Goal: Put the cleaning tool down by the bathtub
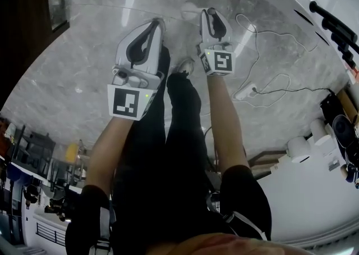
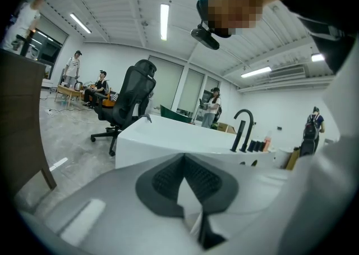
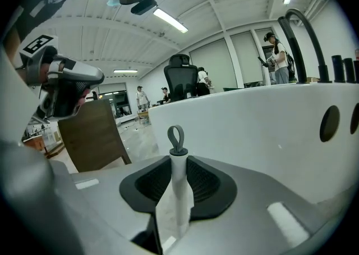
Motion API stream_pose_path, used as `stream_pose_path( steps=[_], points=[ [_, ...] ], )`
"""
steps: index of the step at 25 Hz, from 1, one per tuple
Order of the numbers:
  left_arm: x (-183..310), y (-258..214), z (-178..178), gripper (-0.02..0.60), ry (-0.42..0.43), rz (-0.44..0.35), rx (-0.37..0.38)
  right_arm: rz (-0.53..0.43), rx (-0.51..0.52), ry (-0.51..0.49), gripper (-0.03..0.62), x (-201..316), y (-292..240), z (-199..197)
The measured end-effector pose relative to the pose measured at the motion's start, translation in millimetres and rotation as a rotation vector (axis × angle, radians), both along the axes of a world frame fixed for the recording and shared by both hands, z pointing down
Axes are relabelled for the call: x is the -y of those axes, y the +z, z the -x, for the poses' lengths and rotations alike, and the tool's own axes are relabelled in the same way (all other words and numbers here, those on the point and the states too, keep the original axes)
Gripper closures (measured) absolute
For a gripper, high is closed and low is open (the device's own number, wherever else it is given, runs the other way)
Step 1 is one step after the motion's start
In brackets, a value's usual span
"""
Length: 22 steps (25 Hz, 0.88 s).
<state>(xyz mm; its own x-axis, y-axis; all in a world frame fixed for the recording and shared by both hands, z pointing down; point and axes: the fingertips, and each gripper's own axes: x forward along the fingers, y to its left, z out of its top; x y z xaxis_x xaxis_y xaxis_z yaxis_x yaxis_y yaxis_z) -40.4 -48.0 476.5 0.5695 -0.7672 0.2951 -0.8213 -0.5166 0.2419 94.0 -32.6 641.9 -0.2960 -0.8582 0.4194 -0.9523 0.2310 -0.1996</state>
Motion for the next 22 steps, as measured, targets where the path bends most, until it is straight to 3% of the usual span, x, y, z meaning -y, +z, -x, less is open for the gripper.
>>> stream_pose_path(
  steps=[13, 22],
  points=[
    [8.7, 6.8, -7.0, 0.574, 0.032, 0.001, -0.002, 0.085, -0.015, -0.011, 0.502, 3.0, 48.4, 3.2],
    [19.9, 11.5, 2.1, 0.574, 0.015, 0.011, -0.01, 0.082, -0.006, 0.014, 0.503, 28.2, 54.9, -2.3]
  ],
)
